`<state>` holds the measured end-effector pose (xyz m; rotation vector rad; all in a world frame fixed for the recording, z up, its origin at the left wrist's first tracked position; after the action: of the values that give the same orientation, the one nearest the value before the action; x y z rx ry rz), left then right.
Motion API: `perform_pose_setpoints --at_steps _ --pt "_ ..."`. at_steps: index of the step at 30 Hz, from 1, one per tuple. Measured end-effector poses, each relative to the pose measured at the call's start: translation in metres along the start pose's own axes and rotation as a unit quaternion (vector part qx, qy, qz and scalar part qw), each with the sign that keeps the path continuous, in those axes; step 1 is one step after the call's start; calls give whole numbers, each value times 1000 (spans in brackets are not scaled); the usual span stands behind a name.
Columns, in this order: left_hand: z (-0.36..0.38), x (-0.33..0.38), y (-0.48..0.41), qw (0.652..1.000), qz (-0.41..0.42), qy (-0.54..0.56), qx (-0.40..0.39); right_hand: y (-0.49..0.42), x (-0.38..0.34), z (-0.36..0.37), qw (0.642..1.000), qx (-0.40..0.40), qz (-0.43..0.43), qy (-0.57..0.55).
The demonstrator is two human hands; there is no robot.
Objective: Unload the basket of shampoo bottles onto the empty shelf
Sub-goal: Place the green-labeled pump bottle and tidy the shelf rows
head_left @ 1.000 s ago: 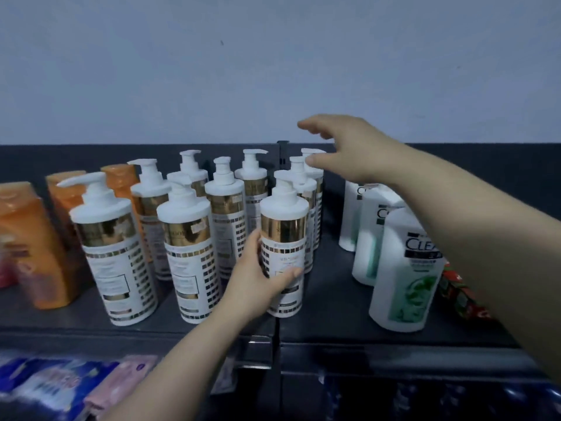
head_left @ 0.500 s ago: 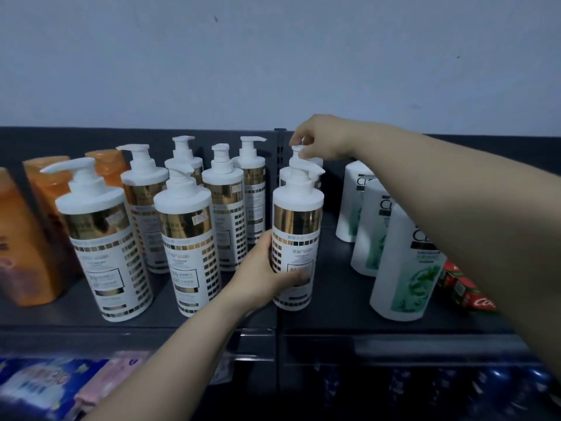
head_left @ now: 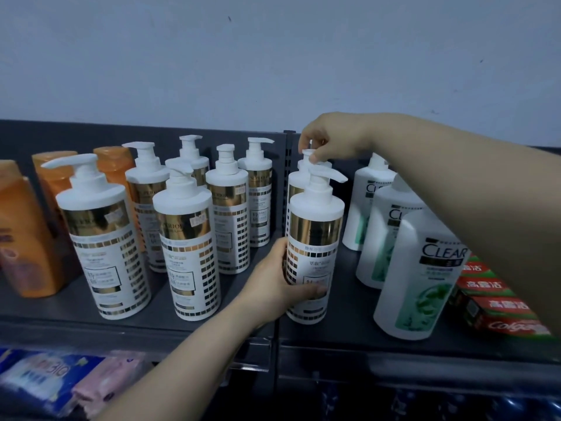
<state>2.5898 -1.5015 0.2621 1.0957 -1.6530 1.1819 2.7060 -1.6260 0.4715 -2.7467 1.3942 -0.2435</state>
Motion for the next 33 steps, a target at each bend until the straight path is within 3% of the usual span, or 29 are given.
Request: perform_pose_setpoints --at_steps 7,10,13,19,27,33 --pt "-7 0 0 999 6 42 -14 1 9 -15 999 -4 8 -51" --pt "-25 3 -9 996 9 73 58 -6 27 -33 996 40 47 -68" --pt "-36 5 -29 990 5 70 123 -25 38 -27 997 9 77 -19" --pt "-19 -1 -71 998 -24 45 40 -63 48 10 992 -83 98 1" --pt "-15 -5 -83 999 -35 5 26 -73 43 9 998 -48 37 -11" --pt "-12 -5 -82 999 -38 10 18 -75 43 11 998 -51 41 -6"
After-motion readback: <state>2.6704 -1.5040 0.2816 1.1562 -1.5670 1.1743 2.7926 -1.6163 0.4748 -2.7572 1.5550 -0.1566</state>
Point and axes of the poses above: each hand's wrist, its own y-axis away from the middle knuckle, its own z-axis out of the palm, x = y × z, the point moved 3 cm from there along -y, towards the middle knuckle, and after that the axes turned 8 degrees about y, right-handed, at the moved point
